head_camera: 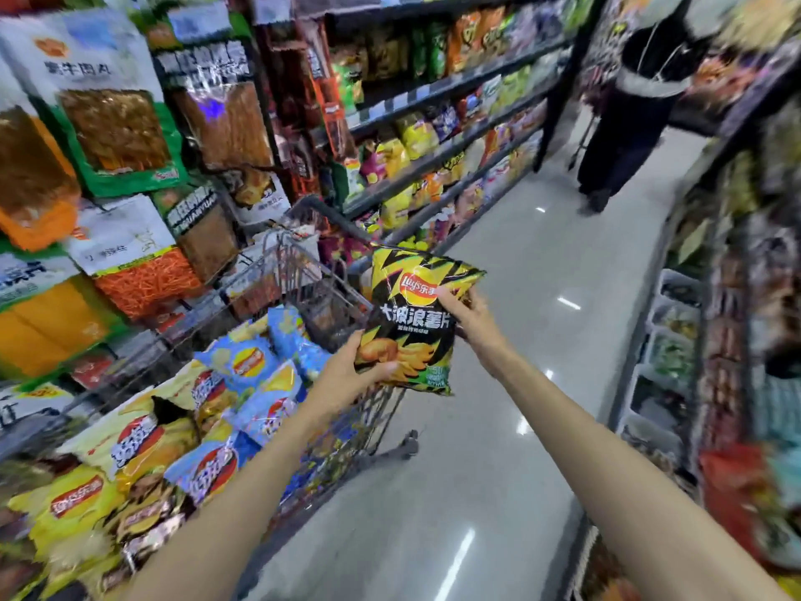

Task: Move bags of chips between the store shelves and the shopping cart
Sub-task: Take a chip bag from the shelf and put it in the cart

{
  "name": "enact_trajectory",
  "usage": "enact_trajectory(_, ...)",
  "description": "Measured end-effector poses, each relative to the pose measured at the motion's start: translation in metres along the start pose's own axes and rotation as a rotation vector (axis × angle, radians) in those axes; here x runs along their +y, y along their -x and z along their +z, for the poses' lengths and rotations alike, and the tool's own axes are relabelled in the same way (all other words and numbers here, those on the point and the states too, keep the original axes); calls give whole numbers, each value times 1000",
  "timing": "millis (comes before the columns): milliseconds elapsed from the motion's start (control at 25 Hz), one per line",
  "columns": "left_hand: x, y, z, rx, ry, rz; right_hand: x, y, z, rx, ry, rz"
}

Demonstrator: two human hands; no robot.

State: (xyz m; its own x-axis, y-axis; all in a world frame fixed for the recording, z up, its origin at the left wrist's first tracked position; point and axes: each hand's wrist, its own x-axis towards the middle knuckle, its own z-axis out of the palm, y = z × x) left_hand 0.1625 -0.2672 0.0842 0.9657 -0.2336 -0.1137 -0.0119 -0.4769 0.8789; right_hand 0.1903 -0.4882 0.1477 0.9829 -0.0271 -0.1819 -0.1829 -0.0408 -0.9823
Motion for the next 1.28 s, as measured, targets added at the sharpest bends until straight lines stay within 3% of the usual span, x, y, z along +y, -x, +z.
enact_trajectory(240,117,-64,101,-128,-60,211,-25,4,-154,307,-62,-62)
enact_trajectory(520,171,-190,189,-280,-219,342,-13,-50,-288,538,-107,1)
enact_trajectory(1000,257,-456,288,-425,-263,367,-39,-271,-470,608,-49,28)
enact_trajectory(1280,265,-584,307,-346,-266,258,-42,-430,-524,466,-3,24)
